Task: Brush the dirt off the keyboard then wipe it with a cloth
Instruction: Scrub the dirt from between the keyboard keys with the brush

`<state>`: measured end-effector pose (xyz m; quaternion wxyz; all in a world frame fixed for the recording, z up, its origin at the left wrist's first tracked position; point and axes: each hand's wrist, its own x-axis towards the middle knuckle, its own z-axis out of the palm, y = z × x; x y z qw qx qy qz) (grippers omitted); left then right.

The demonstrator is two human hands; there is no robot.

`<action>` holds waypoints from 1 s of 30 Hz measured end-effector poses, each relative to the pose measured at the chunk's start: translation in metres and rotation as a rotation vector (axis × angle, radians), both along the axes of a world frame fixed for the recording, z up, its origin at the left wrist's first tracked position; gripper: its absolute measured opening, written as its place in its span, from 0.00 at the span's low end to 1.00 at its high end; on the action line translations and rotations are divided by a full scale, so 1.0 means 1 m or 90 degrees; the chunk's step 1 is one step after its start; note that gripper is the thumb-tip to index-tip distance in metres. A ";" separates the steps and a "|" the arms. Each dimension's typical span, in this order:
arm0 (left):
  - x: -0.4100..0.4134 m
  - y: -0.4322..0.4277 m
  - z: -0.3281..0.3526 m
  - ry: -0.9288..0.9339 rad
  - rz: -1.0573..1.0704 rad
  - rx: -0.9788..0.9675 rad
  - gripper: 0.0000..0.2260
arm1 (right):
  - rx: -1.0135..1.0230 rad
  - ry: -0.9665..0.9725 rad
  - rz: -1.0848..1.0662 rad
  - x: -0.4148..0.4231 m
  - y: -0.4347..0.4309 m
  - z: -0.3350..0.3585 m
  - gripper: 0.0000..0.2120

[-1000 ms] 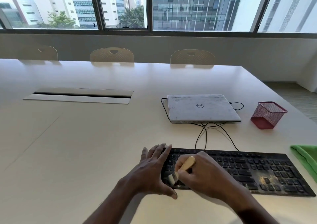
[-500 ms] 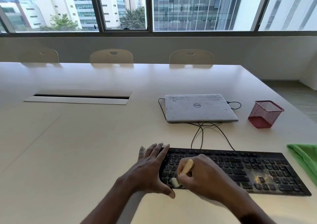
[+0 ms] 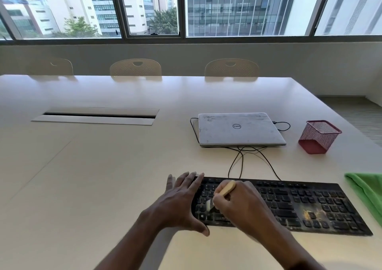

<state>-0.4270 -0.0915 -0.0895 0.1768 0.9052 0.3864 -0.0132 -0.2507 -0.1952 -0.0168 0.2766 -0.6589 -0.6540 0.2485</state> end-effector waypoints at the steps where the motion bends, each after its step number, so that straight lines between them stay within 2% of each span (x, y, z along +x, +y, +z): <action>1: 0.000 0.000 0.001 0.002 0.000 0.001 0.66 | -0.010 -0.010 0.009 0.000 0.000 0.000 0.09; 4: 0.000 0.000 0.002 0.004 -0.002 -0.001 0.66 | -0.052 -0.022 0.039 0.000 -0.002 -0.002 0.11; 9: 0.000 0.000 0.001 0.009 -0.003 -0.005 0.66 | -0.005 0.019 -0.001 0.000 -0.003 -0.003 0.08; 14: 0.001 0.000 0.001 0.007 -0.007 -0.005 0.66 | -0.057 -0.014 0.059 -0.001 -0.006 -0.001 0.10; 19: 0.000 0.000 0.002 0.014 -0.006 -0.013 0.65 | 0.010 0.032 0.039 -0.003 -0.003 0.000 0.08; 24: 0.000 0.001 0.002 0.006 -0.006 -0.013 0.66 | -0.045 -0.024 0.089 -0.008 -0.002 -0.002 0.08; 30: -0.001 0.001 0.005 0.018 -0.011 -0.025 0.67 | -0.014 -0.007 0.072 -0.007 0.001 0.000 0.09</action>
